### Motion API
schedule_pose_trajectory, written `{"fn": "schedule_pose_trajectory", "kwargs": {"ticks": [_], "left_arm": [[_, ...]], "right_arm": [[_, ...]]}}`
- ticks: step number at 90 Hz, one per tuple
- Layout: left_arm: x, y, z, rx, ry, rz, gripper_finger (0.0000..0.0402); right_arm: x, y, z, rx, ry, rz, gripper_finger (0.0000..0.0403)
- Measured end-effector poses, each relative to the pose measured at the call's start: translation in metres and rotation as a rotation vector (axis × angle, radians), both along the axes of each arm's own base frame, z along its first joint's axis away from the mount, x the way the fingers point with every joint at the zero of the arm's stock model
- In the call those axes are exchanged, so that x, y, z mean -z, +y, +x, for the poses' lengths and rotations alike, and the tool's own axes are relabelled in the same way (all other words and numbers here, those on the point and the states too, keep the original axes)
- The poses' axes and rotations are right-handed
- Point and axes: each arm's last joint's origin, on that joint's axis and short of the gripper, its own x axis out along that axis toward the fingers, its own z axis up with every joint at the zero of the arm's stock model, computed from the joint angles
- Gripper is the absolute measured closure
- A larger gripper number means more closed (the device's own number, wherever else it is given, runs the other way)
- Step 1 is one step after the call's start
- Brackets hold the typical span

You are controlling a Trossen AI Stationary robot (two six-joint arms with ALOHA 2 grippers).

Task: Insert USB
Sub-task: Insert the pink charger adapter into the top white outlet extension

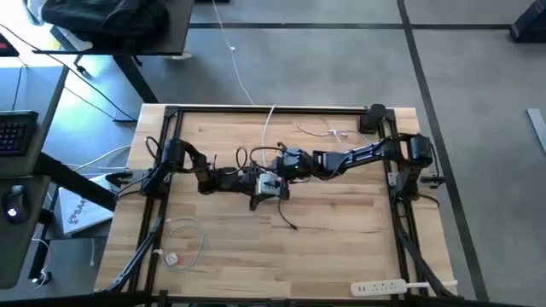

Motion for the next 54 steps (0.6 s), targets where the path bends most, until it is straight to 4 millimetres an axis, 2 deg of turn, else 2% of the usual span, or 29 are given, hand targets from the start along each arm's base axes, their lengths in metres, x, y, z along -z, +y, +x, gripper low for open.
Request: {"fn": "schedule_pose_trajectory", "kwargs": {"ticks": [23,54], "left_arm": [[-0.018,0.001,-0.006,-0.048,0.127,0.011,0.0096],[-0.022,0.002,-0.002,-0.081,0.168,-0.02,0.009]], "right_arm": [[0.001,-0.003,-0.001,0.025,0.006,0.022,0.0197],[0.002,-0.003,-0.001,0.024,0.003,0.02,0.0197]]}}
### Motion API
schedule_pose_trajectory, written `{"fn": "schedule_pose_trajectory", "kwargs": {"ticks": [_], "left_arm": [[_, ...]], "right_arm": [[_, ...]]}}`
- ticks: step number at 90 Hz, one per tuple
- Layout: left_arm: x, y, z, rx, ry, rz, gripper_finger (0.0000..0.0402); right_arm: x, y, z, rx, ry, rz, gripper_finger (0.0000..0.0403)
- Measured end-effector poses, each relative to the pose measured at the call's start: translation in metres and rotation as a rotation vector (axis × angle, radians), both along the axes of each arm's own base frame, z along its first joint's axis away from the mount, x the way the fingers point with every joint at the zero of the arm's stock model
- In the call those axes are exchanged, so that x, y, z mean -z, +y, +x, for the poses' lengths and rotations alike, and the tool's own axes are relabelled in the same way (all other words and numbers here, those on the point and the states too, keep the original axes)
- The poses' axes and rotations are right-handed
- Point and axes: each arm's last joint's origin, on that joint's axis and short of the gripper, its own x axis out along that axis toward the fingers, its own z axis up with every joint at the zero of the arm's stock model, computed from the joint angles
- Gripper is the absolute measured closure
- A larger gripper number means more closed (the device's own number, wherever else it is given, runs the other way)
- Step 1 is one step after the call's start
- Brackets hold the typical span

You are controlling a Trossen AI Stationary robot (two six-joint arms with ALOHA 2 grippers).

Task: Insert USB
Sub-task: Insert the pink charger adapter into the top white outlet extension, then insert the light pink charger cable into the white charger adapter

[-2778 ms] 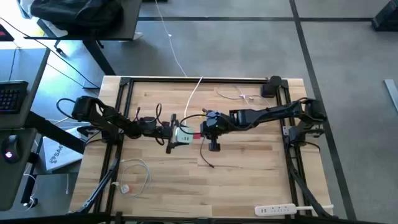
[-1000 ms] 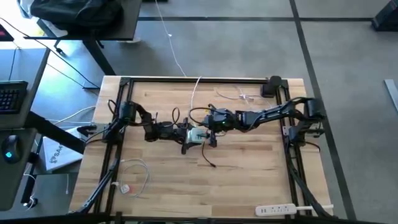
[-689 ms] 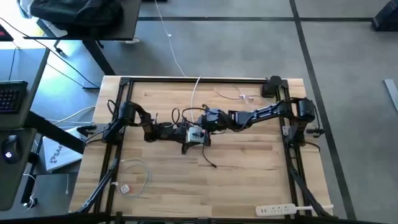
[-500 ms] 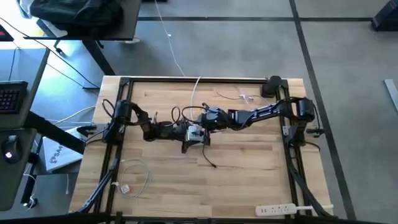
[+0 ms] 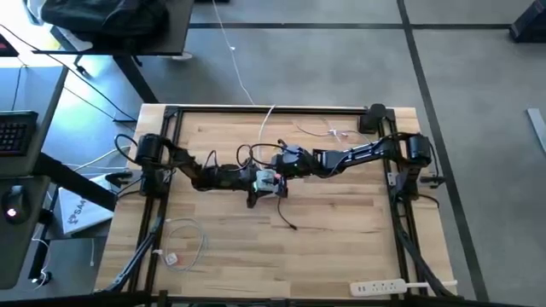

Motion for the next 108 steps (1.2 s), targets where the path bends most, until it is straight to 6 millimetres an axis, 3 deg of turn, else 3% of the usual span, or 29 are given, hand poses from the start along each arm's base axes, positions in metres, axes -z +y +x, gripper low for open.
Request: {"fn": "schedule_pose_trajectory", "kwargs": {"ticks": [26,44,63,84,100,108], "left_arm": [[-0.012,0.001,0.012,0.006,0.059,0.02,0.0054],[-0.046,-0.002,0.006,0.037,0.034,0.109,0.0049],[-0.093,-0.003,-0.016,0.067,0.034,0.174,0.0049],[-0.142,-0.003,-0.043,0.035,-0.089,0.252,0.0049],[-0.169,0.0,-0.057,-0.075,-0.214,0.341,0.0049],[-0.174,0.001,-0.061,-0.116,-0.228,0.358,0.0049]], "right_arm": [[0.002,-0.001,-0.001,0.002,0.007,0.017,0.0197],[-0.013,-0.005,-0.009,-0.018,0.022,-0.03,0.0197],[-0.07,-0.005,-0.029,0.008,0.04,-0.174,0.0197],[-0.124,-0.003,-0.071,0.077,0.053,-0.195,0.0197],[-0.15,-0.018,-0.11,0.354,0.073,-0.117,0.0197],[-0.15,-0.027,-0.124,0.473,0.124,-0.057,0.0197]]}}
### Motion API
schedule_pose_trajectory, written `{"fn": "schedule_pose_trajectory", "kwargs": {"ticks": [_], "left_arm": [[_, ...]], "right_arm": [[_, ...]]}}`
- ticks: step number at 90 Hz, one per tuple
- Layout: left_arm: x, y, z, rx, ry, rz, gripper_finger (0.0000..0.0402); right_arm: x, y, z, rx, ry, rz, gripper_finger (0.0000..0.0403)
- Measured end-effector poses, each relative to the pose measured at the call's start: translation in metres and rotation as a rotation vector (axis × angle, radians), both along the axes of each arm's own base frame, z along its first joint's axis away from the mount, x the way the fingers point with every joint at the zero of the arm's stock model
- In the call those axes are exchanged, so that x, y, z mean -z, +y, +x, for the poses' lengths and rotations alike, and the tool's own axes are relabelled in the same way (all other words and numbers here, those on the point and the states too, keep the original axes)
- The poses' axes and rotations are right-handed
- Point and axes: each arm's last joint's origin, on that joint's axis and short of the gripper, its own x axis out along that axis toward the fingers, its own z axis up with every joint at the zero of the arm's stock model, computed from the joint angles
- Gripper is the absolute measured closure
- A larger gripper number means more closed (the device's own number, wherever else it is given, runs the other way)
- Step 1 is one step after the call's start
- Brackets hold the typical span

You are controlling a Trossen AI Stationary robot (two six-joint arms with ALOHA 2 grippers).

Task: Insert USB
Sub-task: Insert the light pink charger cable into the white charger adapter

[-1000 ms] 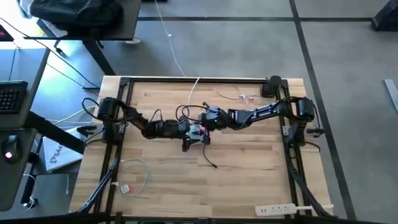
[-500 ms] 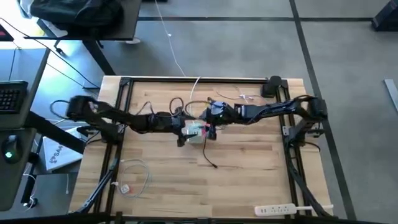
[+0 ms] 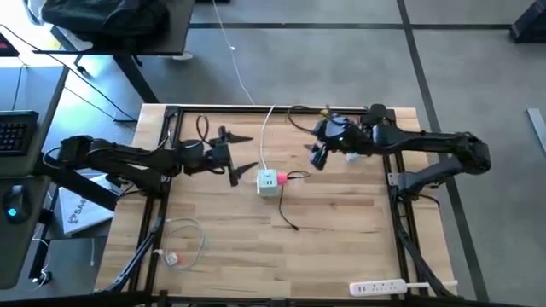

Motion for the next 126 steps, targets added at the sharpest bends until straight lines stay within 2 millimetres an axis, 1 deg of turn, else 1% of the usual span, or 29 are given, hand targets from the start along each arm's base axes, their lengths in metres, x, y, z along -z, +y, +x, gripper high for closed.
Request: {"fn": "schedule_pose_trajectory", "kwargs": {"ticks": [10,16,26,39,50,67,81,93,101,113,126], "left_arm": [[-0.002,0.0,-0.001,-0.018,-0.017,0.001,0.0049],[-0.001,0.001,0.001,-0.019,-0.014,0.003,0.0049],[0.0,0.001,0.002,-0.018,-0.007,0.023,0.0049],[0.001,0.001,0.003,-0.021,0.004,0.058,0.0049],[0.0,0.002,0.003,-0.026,-0.01,0.06,0.0049],[-0.003,0.004,0.003,-0.035,-0.044,0.04,0.0049],[-0.003,0.002,0.004,0.028,-0.053,0.02,0.0049],[-0.003,0.002,0.004,0.048,-0.057,0.02,0.0049],[-0.003,0.002,0.004,0.042,-0.058,0.023,0.0049],[-0.004,0.002,0.004,0.041,-0.051,0.046,0.0049],[-0.004,0.003,0.004,0.038,-0.05,0.062,0.0049]], "right_arm": [[0.014,-0.011,-0.013,0.153,0.081,0.119,0.0197],[0.025,-0.018,-0.018,0.212,0.118,0.18,0.0197],[0.05,-0.026,-0.029,0.281,0.193,0.276,0.0197],[0.076,-0.034,-0.043,0.339,0.247,0.344,0.0197],[0.09,-0.039,-0.053,0.404,0.29,0.366,0.0197],[0.102,-0.039,-0.065,0.437,0.372,0.395,0.0189],[0.11,-0.038,-0.075,0.479,0.447,0.423,0.016],[0.117,-0.04,-0.08,0.509,0.452,0.428,0.0129],[0.125,-0.044,-0.085,0.553,0.445,0.439,0.0115],[0.134,-0.051,-0.094,0.603,0.444,0.45,0.0111],[0.144,-0.057,-0.095,0.616,0.369,0.456,0.0115]]}}
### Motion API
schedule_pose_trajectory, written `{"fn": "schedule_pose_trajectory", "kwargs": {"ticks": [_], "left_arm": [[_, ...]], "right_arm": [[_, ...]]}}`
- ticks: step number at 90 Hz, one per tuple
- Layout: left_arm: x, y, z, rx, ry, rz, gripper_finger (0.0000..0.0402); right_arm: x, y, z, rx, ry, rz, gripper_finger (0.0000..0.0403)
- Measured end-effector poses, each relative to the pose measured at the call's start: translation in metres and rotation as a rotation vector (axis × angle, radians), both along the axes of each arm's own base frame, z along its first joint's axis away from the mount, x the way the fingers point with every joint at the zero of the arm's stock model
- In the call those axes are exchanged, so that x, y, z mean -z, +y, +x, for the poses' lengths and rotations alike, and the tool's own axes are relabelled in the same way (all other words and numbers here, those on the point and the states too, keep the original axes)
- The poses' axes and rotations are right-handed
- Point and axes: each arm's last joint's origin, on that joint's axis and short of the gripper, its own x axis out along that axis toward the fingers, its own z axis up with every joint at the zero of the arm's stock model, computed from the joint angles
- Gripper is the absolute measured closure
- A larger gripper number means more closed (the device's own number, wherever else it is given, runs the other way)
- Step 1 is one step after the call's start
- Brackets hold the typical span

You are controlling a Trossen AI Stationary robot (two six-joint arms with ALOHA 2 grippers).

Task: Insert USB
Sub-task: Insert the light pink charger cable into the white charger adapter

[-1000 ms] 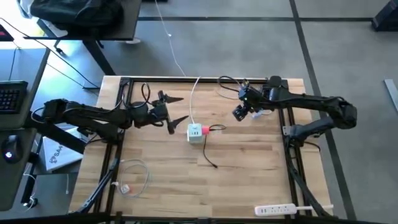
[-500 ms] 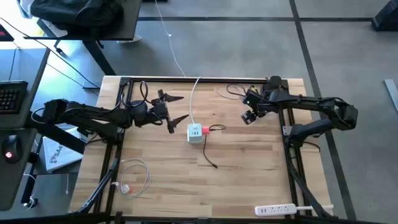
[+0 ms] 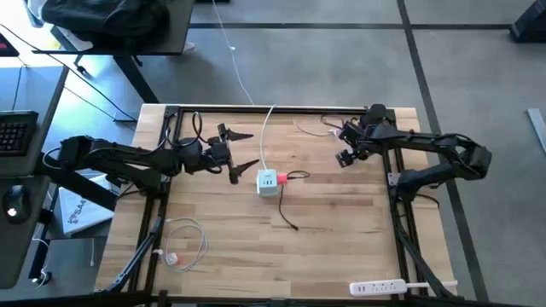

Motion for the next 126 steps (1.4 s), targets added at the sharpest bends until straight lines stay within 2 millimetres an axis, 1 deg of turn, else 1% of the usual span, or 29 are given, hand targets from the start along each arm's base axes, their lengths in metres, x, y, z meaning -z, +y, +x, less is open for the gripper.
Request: {"fn": "schedule_pose_trajectory", "kwargs": {"ticks": [9,29,46,74,93,106,115,126], "left_arm": [[0.0,0.003,0.0,-0.011,-0.002,-0.001,0.0049],[-0.002,0.007,-0.001,-0.006,-0.024,0.002,0.0049],[-0.007,0.012,-0.001,0.02,-0.07,0.019,0.0049],[-0.008,0.021,-0.003,-0.014,-0.075,0.03,0.0049],[-0.009,0.024,-0.001,-0.006,-0.119,0.018,0.0049],[-0.003,0.025,0.008,0.026,-0.126,0.03,0.0049],[0.01,0.028,0.019,0.023,-0.08,0.081,0.0049],[0.029,0.034,0.033,0.012,-0.057,0.074,0.0049]], "right_arm": [[0.004,-0.002,0.001,0.001,-0.053,0.005,0.0117],[0.013,-0.002,-0.005,0.027,-0.044,0.008,0.0117],[0.017,-0.003,-0.001,0.005,-0.105,-0.039,0.0119],[0.019,-0.002,-0.003,-0.014,-0.081,-0.023,0.0166],[0.019,0.0,-0.005,-0.037,-0.049,-0.013,0.019],[0.019,-0.001,-0.004,-0.07,-0.05,-0.032,0.0223],[0.018,-0.001,-0.004,-0.092,-0.045,-0.036,0.0247],[0.012,-0.001,-0.001,-0.133,-0.04,-0.014,0.0248]]}}
